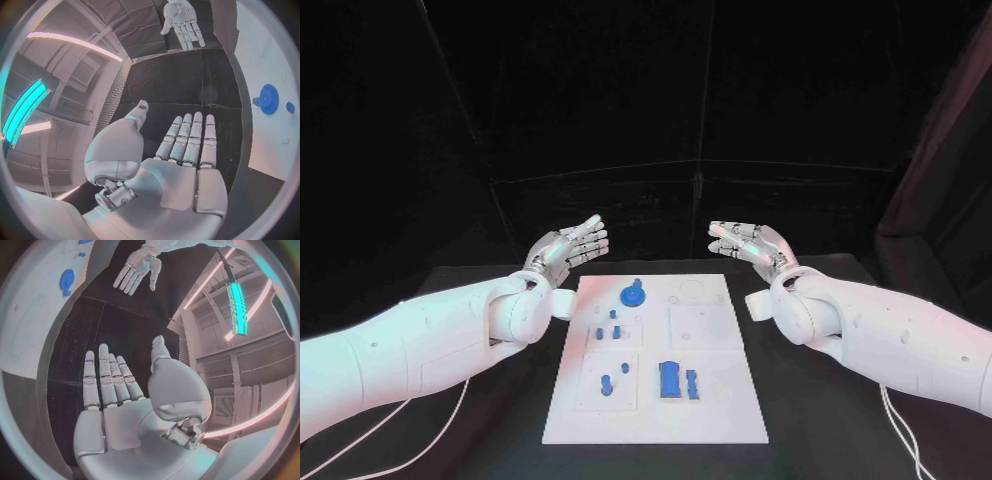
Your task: Assemble the parts on the task board
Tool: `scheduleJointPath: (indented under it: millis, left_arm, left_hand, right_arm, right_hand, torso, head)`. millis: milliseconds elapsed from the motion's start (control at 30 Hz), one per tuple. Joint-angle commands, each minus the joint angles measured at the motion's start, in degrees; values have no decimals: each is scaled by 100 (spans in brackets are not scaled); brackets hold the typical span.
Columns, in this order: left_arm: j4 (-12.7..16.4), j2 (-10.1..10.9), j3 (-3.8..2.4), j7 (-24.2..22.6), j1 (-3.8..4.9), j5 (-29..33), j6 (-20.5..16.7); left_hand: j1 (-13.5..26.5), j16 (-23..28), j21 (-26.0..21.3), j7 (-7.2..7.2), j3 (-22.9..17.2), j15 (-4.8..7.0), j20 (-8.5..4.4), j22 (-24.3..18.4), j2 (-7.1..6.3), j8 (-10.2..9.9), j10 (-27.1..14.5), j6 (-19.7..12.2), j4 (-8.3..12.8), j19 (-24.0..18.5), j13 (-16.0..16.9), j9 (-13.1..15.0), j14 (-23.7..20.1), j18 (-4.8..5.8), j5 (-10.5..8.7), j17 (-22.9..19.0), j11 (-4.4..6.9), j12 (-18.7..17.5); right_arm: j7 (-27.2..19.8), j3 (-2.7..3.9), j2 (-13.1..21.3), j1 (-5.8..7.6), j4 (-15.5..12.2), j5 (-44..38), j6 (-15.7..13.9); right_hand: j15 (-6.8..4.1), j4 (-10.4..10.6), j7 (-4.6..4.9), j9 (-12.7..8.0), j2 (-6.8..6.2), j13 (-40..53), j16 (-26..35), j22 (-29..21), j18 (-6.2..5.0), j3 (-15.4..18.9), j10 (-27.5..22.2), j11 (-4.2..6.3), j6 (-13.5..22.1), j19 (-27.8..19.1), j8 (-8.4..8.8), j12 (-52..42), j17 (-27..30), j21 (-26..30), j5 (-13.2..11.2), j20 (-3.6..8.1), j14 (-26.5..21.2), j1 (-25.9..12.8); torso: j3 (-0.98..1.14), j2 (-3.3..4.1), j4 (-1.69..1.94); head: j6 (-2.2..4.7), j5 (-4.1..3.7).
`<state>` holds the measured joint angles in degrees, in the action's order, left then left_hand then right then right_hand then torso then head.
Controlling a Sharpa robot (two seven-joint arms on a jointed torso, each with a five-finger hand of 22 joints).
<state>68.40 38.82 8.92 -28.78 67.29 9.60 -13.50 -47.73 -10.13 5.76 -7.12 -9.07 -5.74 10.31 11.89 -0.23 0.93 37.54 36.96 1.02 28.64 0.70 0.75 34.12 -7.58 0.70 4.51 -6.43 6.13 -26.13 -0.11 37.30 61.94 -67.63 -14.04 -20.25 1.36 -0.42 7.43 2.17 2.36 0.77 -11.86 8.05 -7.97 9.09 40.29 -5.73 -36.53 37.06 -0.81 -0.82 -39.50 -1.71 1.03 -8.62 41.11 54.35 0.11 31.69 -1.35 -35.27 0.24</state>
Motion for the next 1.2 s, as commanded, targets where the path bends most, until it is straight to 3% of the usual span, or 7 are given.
scheduleJointPath:
  millis: [33,133,233,267,367,533,1200]
  left_arm:
    - [231,58,-76,-40,-61,-208,-593]
    - [677,181,-265,-55,-212,-382,-1165]
    - [1113,301,-450,-68,-360,-552,-1724]
    - [1247,338,-507,-73,-405,-605,-1897]
    - [1592,432,-653,-84,-522,-739,-2338]
    - [2013,548,-832,-97,-664,-904,-2879]
    - [2156,587,-892,-102,-713,-960,-3061]
  left_hand:
    - [1432,304,-173,214,272,172,-309,-357,23,-93,-1126,-1109,-102,-859,-70,-75,-1024,227,-70,-451,193,-184]
    - [1806,382,-576,269,339,574,-391,-450,23,-93,-1420,-1399,-102,-1084,-70,-75,-1289,232,-70,-451,643,-613]
    - [2202,463,-576,712,411,574,-477,-548,23,-93,-1731,-1705,-102,-1321,-70,-75,-1574,294,-70,-451,643,-613]
    - [2302,490,-576,712,436,574,-498,-573,23,-93,-1811,-1780,-102,-1382,-70,-75,-1645,294,-70,-451,643,-613]
    - [2563,541,-576,712,479,574,-555,-638,23,-93,-2016,-1986,-102,-1537,-70,-75,-1832,758,-70,-451,643,-613]
    - [3003,1013,-576,712,907,574,-1031,-748,23,-93,-2362,-2327,-102,-1802,-70,-75,-2147,758,-70,-451,643,-613]
    - [4001,1013,-576,712,907,574,-1031,-1189,23,-93,-3149,-3100,-102,-2387,-70,-75,-2858,758,-70,-451,643,-613]
  right_arm:
    - [-112,7,82,-9,-303,340,-575]
    - [-187,9,277,-59,-875,655,-1113]
    - [-252,10,444,-102,-1367,926,-1574]
    - [-270,10,491,-114,-1504,1002,-1703]
    - [-315,10,606,-144,-1842,1189,-2021]
    - [-361,11,725,-175,-2191,1381,-2349]
    - [-367,11,739,-178,-2232,1404,-2387]
  right_hand:
    - [-136,42,-223,-217,-236,-77,356,-241,239,-273,-1209,573,1096,-1112,81,82,1185,171,-103,259,-1233,-1630]
    - [-136,42,-280,-217,-236,-77,446,-303,302,-341,-1518,573,1378,-1397,81,82,1488,171,-103,325,-1551,-2047]
    - [-136,42,-340,-217,-236,-77,541,-367,302,-413,-1838,573,1668,-1691,81,82,1802,171,-103,394,-1876,-2478]
    - [-136,42,-743,-217,-236,-77,564,-383,340,-433,-1922,573,1743,-1767,81,82,1883,171,-103,410,-1961,-2591]
    - [-136,42,-743,-217,-236,-77,635,-805,365,-482,-2160,573,1956,-1984,81,82,2115,171,-103,862,-2203,-2910]
    - [-136,42,-743,-217,-236,-77,741,-805,797,-909,-2520,573,2287,-2319,81,82,2473,171,-103,862,-2575,-3402]
    - [-136,42,-743,-217,-236,-77,1186,-805,797,-909,-3365,573,3055,-3092,81,82,3304,171,-103,862,-3440,-4541]
  torso:
    - [-10,-47,123]
    - [-11,-51,135]
    - [-11,-51,135]
    - [-11,-51,135]
    - [-11,-51,135]
    - [-11,-51,135]
    - [-11,-51,135]
  head:
    - [76,-21]
    - [89,-24]
    - [89,-24]
    - [89,-24]
    - [89,-24]
    - [89,-24]
    - [89,-24]
